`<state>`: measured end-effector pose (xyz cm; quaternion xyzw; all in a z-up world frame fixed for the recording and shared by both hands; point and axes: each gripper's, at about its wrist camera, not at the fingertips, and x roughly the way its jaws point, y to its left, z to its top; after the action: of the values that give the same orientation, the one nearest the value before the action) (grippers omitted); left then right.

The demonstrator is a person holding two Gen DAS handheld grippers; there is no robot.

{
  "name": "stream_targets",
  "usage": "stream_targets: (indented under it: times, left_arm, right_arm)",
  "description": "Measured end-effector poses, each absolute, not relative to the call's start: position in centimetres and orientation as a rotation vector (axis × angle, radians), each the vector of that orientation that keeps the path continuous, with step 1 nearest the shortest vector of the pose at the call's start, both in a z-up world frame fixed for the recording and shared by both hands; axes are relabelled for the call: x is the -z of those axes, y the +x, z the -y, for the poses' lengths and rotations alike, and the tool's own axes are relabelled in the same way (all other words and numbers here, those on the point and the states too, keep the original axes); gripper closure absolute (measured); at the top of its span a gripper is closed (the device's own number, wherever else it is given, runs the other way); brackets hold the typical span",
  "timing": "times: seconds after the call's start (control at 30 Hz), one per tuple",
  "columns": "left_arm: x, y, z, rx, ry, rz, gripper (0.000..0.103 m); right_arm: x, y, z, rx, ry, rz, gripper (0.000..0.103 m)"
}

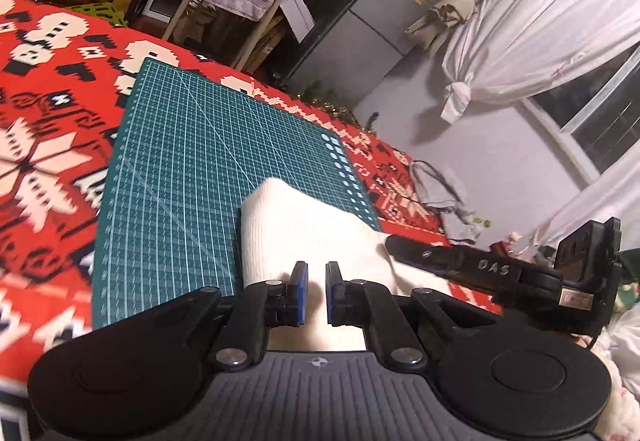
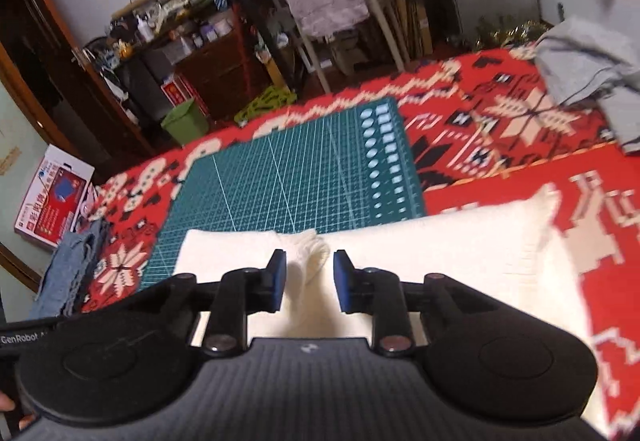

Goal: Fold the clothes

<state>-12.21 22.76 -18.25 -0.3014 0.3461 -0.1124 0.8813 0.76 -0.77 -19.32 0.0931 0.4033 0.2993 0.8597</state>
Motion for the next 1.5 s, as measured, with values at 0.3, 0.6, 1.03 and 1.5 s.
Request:
stream_targets:
  times: [0.3,0.6,1.03,1.5]
  left_arm:
    - [17.9,-16.8,-22.0,0.273,-0.680,-0.737,0.096]
    - [18.6,-19.3,-20.0,0.251,-0.620,-0.750,0.096]
    - [18.9,-19.9,-18.3,0.229,-0.553,-0.808,0.097]
    - [17.5,-21.3,-18.9,0.198,-0.577,-0.765,0.100]
  right_arm:
    - [19.4,-5.3,4.9,-0.698,0.246,-0.965,0.075]
    - [21.2,-10.5,5.8,-0.730,0.243,-1.021,0.077]
    - [19.1,-12.4,6.1,-0.690,0.128,-0.951,0.099]
    - [18.8,-12.1,3.4,-0.726,0.084,-0.872,0.094]
